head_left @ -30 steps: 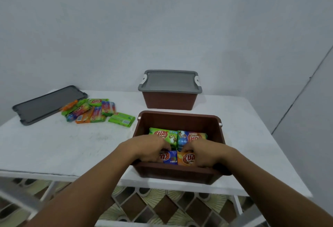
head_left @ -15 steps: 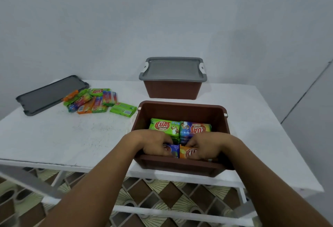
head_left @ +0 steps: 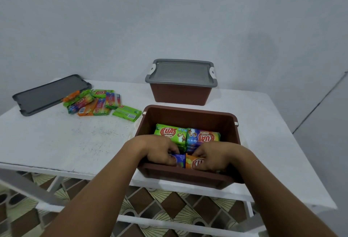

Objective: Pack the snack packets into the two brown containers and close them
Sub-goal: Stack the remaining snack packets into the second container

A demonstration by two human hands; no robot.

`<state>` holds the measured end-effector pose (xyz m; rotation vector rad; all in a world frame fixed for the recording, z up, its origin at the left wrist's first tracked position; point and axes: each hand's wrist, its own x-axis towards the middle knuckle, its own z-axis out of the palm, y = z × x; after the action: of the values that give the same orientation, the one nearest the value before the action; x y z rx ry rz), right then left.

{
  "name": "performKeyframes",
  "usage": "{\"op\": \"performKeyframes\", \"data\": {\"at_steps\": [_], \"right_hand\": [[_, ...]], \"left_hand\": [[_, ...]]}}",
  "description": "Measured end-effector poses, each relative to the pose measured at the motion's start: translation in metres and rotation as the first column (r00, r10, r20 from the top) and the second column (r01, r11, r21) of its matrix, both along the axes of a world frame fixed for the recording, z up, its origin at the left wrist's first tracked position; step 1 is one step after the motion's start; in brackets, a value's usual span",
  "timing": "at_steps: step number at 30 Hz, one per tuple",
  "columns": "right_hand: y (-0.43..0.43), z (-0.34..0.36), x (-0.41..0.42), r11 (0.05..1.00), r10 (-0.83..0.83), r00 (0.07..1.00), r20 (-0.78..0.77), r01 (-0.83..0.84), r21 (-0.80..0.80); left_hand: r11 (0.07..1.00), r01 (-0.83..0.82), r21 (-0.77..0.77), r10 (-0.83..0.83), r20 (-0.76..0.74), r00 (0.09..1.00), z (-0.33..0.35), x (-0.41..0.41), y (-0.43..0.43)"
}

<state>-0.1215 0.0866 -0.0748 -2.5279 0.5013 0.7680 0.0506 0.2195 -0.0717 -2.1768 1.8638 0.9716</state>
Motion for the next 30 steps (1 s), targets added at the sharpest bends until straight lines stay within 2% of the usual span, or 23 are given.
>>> {"op": "performKeyframes", "data": {"at_steps": [3, 7, 10, 13, 18, 21, 26, 30], "right_hand": [[0.001, -0.002, 0.0, 0.999, -0.046, 0.998, 0.038, 0.046, 0.005], [-0.001, 0.003, -0.001, 0.968, -0.232, 0.955, 0.184, 0.208, 0.142], [0.001, 0.011, -0.004, 0.922, -0.376, 0.853, 0.362, 0.306, 0.238], [0.005, 0.022, -0.009, 0.89, -0.455, 0.727, 0.515, 0.346, 0.298], [0.019, 0.051, 0.008, 0.912, -0.409, 0.675, 0.614, 0.318, 0.257], [0.035, 0.069, 0.046, 0.931, -0.358, 0.638, 0.682, 0.301, 0.207], [0.06, 0.079, 0.135, 0.959, -0.277, 0.636, 0.72, 0.234, 0.162], [0.077, 0.071, 0.22, 0.974, -0.215, 0.697, 0.684, 0.202, 0.1]], "left_hand": [[0.995, -0.081, -0.063, 0.079, -0.041, 0.996, -0.004, -0.001, 0.002], [0.942, -0.197, -0.272, 0.156, -0.163, 0.974, -0.001, 0.0, 0.005], [0.8, -0.323, -0.505, 0.187, -0.302, 0.935, 0.007, 0.001, 0.013], [0.628, -0.451, -0.634, 0.185, -0.442, 0.878, 0.016, 0.007, 0.025], [0.505, -0.519, -0.69, 0.184, -0.502, 0.845, 0.022, 0.045, 0.045], [0.5, -0.525, -0.688, 0.193, -0.503, 0.842, 0.022, 0.079, 0.058], [0.489, -0.554, -0.673, 0.22, -0.519, 0.826, 0.013, 0.153, 0.089], [0.506, -0.584, -0.635, 0.303, -0.504, 0.809, 0.006, 0.226, 0.114]]}}
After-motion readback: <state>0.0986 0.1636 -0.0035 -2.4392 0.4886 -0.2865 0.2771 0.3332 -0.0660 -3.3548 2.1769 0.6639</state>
